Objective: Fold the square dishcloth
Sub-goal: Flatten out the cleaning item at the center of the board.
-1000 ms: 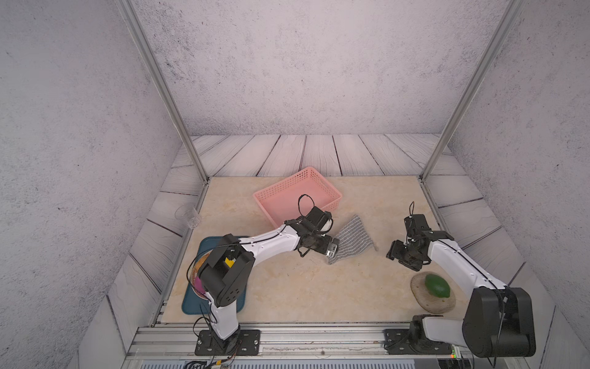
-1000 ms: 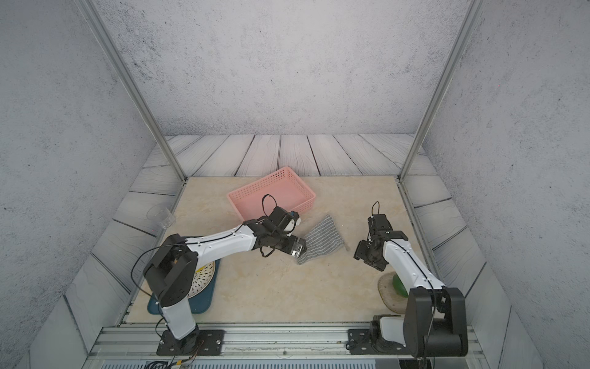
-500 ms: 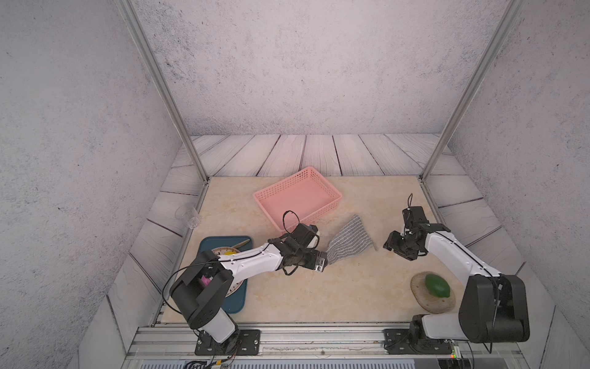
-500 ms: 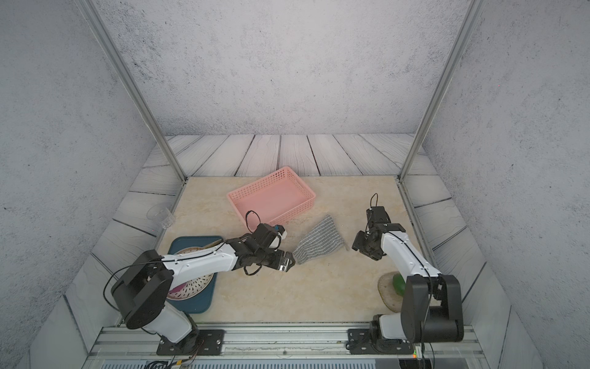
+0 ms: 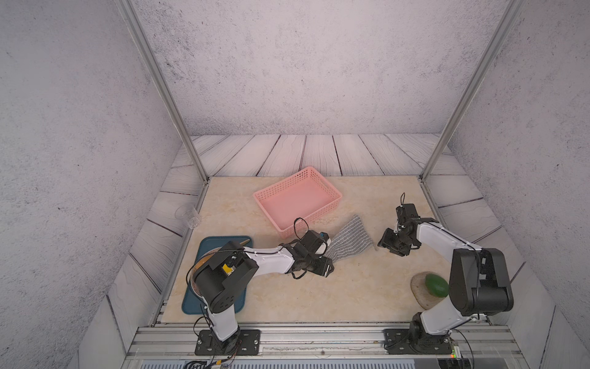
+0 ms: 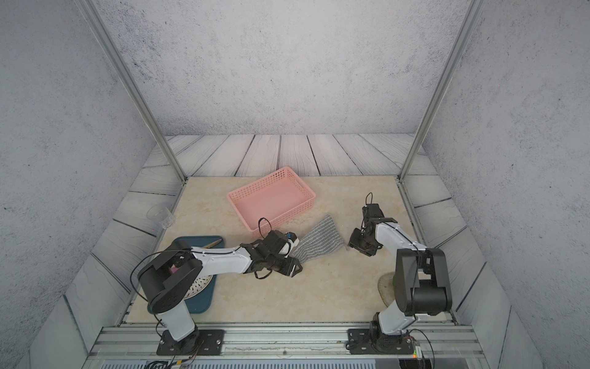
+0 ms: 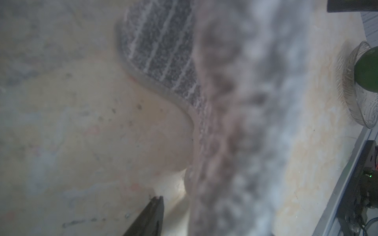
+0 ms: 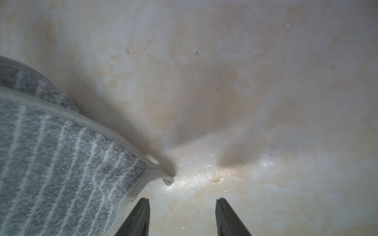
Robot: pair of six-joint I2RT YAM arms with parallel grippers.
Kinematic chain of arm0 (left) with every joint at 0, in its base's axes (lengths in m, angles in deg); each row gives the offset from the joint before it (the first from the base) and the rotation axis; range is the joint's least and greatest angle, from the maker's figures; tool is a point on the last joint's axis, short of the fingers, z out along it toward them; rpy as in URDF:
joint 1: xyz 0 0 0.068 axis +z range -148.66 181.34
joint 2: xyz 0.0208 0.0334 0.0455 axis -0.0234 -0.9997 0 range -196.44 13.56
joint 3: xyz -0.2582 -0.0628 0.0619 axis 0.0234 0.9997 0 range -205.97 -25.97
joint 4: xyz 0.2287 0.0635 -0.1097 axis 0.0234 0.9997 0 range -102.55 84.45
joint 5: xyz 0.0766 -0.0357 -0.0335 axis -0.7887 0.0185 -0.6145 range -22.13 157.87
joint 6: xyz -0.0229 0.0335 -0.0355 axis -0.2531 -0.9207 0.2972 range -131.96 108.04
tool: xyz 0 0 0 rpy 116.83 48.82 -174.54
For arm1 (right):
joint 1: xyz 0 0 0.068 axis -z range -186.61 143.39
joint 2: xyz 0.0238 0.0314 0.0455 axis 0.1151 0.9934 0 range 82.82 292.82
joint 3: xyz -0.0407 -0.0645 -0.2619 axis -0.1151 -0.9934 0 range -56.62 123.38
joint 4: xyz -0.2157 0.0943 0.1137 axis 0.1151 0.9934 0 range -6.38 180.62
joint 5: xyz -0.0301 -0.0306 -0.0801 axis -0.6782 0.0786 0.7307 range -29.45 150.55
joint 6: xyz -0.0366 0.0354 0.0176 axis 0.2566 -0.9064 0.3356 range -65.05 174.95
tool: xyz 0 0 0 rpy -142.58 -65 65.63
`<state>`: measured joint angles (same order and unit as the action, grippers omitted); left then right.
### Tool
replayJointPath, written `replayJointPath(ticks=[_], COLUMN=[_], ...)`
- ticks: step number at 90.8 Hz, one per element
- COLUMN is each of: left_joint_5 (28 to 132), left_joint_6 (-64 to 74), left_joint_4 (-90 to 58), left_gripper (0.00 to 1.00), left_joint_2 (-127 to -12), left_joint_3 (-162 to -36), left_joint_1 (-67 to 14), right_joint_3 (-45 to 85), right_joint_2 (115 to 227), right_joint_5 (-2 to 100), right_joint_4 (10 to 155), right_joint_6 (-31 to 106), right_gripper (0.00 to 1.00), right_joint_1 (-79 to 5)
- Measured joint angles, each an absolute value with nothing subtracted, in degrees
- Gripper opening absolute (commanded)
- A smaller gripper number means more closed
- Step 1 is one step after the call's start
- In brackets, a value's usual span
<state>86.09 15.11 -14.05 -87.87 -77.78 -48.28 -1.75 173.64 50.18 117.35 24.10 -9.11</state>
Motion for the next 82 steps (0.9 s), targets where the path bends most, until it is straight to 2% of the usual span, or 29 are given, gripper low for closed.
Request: replayJointPath(ticks=[14,21,48,52,69,76,82], left_joint_5=[86.09,86.20,85.26,85.17,85.04,85.04,85.06], left_joint_6=[14.92,14.72,14.48,14.85,14.85,14.87,14.89], left_joint_4=[-14.51,-14.55,-14.01,-13.92,-13.57,-13.63,-13.57], left_gripper=[0.44,0.34,0.04,0.00,0.00,0.00,0.00], left_joint_2=[-89.97,-91.34,-92.24,-92.24,-92.24,-92.20,-91.87], left_joint_3=[-79.64,-80.49,-81.39,-81.39,-81.37,-81.17,-80.73], left_joint_1=[-48.28,-48.28,-48.17,-48.15,-47.61,-47.30,-47.02], right_joint_3=[-1.51,-1.51,-1.16,-0.85,0.35,0.41,0.46], right_joint_2=[175.98,176.86,179.65,180.05,181.84,182.10,182.34], right_joint_5=[48.52,47.97,46.60,46.53,46.31,46.36,46.68], right_joint_4=[115.71,115.04,112.83,112.65,110.69,110.21,109.99], right_joint_6=[24.10,24.10,24.10,24.10,23.60,23.42,23.23], right_gripper=[0.55,0.56,0.58,0.56,0.43,0.34,0.23], right_joint_1=[-9.11,-9.20,-10.20,-10.44,-10.97,-11.01,-11.06])
